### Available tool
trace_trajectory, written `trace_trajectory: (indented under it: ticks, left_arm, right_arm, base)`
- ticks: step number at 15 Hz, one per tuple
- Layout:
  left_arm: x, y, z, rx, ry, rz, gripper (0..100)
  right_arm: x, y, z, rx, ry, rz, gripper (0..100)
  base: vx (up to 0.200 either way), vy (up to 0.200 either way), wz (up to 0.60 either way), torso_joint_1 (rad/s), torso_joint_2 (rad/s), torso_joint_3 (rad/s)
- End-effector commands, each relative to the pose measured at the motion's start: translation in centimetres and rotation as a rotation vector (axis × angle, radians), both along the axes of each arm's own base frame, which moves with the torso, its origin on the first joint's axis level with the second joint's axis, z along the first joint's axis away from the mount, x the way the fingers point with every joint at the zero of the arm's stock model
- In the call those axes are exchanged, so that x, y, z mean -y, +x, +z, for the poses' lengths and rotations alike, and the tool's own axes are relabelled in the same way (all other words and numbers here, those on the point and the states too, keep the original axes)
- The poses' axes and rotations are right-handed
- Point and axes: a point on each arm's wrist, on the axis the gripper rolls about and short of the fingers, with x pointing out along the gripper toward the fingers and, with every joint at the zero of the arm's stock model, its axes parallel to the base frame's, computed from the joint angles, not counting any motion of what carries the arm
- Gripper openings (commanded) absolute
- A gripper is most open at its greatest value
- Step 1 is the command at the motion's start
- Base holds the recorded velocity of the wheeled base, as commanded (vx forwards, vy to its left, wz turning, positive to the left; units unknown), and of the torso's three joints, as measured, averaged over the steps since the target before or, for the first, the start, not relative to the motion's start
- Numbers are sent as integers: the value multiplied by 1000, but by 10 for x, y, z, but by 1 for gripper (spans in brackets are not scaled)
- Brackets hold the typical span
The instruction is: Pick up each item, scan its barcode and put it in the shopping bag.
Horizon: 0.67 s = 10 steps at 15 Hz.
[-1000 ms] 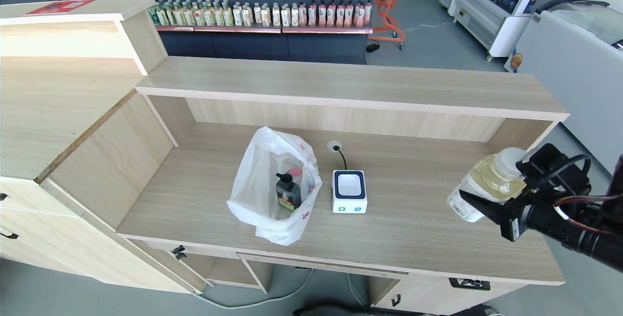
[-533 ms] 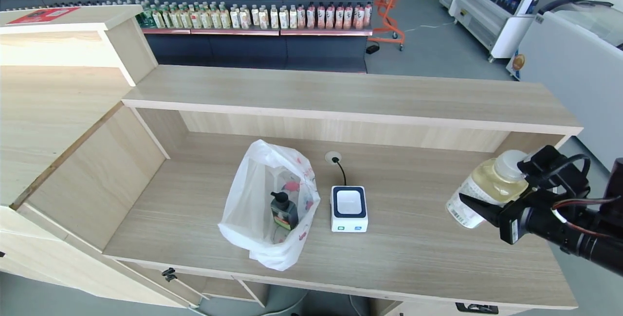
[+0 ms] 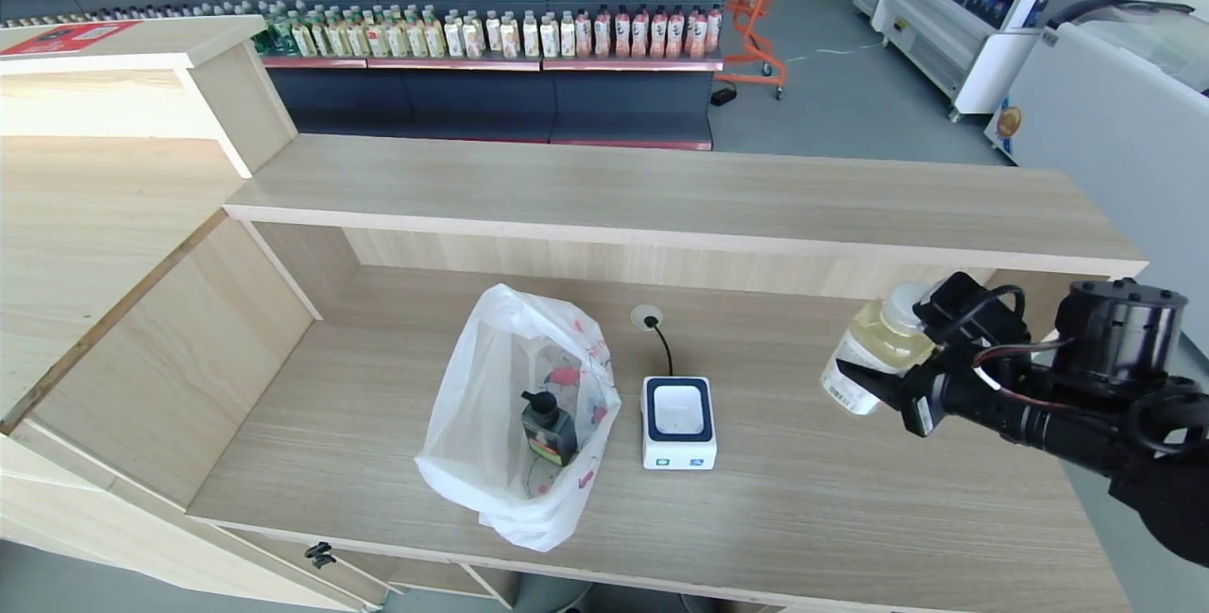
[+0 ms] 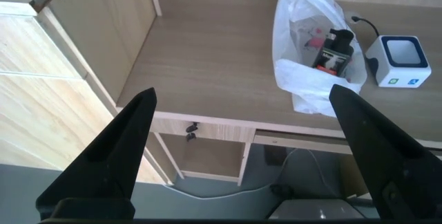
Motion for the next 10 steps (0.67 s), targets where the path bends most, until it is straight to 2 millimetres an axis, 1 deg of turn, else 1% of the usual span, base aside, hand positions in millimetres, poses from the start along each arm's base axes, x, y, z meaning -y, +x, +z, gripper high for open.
trace_trajectory:
  ticks: [1, 2, 3, 5, 6, 8, 10]
  left_arm:
    - [0, 0, 0, -1, 0, 0, 100]
    - [0, 0, 0, -1, 0, 0, 100]
    - [0, 0, 0, -1, 0, 0, 100]
    - [0, 0, 0, -1, 0, 0, 100]
    - [0, 0, 0, -1, 0, 0, 100]
    - [0, 0, 0, -1, 0, 0, 100]
    - [0, 0, 0, -1, 0, 0, 100]
  right_arm:
    - [-8, 33, -24, 10, -37, 97, 0]
    - [-12, 38, -26, 31, -38, 164, 0]
    - [-20, 40, -28, 36, -37, 228, 0]
    - [-38, 35, -30, 31, -22, 337, 0]
    - [-44, 33, -33, 30, -18, 393, 0]
    - [-48, 40, -47, 103, -61, 510, 0]
    - [-44, 45, -63, 138, -108, 580, 0]
  base:
    - [0, 0, 0, 0, 0, 0]
    - [0, 0, 0, 0, 0, 0]
    - [0, 0, 0, 0, 0, 0]
    - [0, 0, 0, 0, 0, 0]
    - [0, 0, 0, 0, 0, 0]
    - [0, 0, 0, 0, 0, 0]
    - [0, 0, 0, 0, 0, 0]
